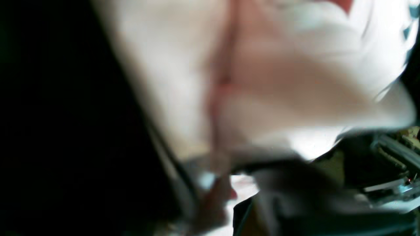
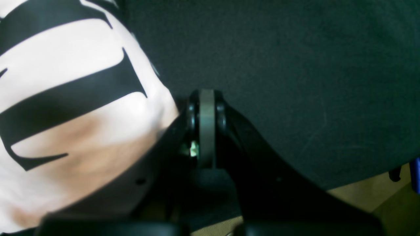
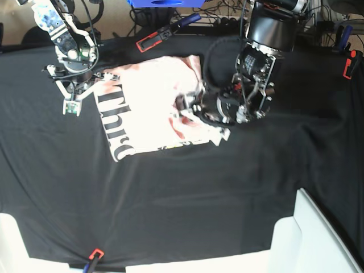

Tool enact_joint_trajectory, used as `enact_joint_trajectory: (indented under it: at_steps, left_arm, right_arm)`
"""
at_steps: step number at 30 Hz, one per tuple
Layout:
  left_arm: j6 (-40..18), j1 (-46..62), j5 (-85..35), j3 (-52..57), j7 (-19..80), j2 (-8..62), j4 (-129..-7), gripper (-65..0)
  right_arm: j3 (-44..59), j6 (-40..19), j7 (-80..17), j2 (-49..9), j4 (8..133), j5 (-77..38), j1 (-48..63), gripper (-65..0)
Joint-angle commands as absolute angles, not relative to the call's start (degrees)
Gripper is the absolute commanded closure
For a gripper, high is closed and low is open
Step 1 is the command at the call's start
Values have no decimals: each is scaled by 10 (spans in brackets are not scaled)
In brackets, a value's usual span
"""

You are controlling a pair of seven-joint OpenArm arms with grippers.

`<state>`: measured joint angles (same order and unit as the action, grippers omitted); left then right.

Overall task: Fold the T-shirt properly
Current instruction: 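Fold the grasped side over the shirt with the left gripper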

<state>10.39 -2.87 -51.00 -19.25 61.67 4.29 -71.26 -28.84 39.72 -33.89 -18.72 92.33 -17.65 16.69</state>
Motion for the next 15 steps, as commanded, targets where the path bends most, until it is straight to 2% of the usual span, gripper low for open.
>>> enact_joint_trajectory:
  at_steps: [1,8,15]
  left_arm:
    - [103,-36,-517,-193,625,43,-713,0]
    - [104,-36,-516,-192,625,70,-732,0]
    - [104,-65,-516,-193,659,151,-787,0]
  right_arm:
    - [-285,400,-328,-190,930,-167,165,0]
    - [-284,400,-328,-190,930,-167,165,0]
    - [-283,400,-328,-204,929,-167,165,0]
